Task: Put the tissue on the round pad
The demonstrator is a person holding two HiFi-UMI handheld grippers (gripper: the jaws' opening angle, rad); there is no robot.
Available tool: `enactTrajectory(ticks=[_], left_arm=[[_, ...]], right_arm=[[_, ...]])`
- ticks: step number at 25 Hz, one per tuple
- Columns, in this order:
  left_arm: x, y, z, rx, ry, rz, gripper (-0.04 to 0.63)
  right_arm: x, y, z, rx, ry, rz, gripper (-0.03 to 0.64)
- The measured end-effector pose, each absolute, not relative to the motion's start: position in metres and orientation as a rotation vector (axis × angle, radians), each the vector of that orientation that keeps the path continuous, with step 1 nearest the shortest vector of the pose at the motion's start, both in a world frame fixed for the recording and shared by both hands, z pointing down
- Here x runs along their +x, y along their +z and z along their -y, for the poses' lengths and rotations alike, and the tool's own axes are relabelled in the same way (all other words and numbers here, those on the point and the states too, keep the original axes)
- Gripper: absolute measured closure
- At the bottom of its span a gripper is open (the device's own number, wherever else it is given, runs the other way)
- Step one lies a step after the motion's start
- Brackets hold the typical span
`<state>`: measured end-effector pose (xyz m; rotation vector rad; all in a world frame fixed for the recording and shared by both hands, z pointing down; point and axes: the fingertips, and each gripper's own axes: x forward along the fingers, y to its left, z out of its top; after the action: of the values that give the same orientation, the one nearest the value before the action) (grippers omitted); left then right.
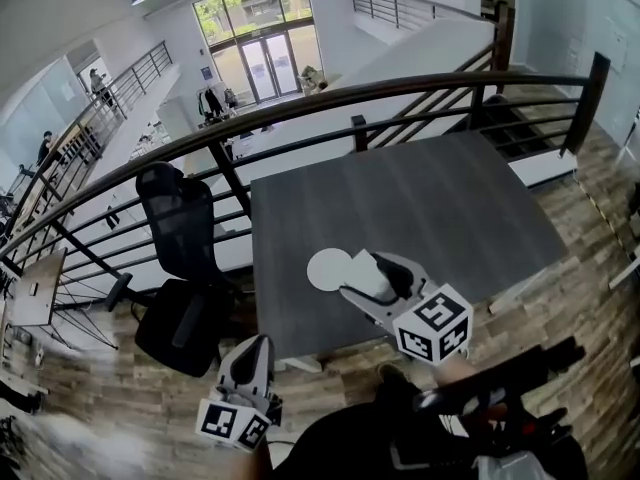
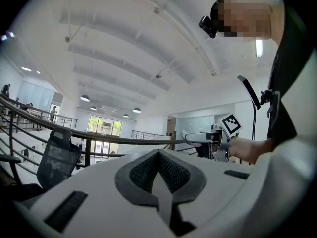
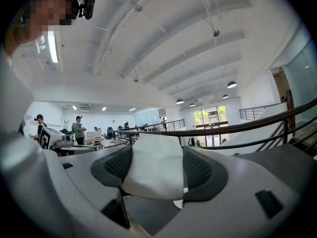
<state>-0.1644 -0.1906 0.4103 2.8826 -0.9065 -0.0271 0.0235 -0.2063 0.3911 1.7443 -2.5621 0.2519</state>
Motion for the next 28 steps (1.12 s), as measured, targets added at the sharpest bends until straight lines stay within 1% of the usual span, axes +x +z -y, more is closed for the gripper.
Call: enactTrajectory(ticks=[6, 12, 18, 28], left_arm=[[-0.140, 0.403, 0.212, 2.865, -0.039, 0.955, 0.591], [-0.104, 0.382, 0.226, 2.818, -0.159, 0.982, 0.591], [-0.093, 0.384, 0.233, 2.792, -0.052, 1.116, 0.591], [-0.087, 0.392, 0.254, 2.723, -0.038, 1.250, 0.591]], right_arm=[[0.041, 0.389, 0.238, 1.679, 0.256, 2.601, 0.291], [0.067, 0.387, 0.269, 1.592, 0.227, 2.653, 0.291], [0.089, 0.391, 0.292, 1.535, 0.276, 2.671, 0.291], [0.094, 0.416, 0.341, 1.434, 0.308, 2.722, 0.291]])
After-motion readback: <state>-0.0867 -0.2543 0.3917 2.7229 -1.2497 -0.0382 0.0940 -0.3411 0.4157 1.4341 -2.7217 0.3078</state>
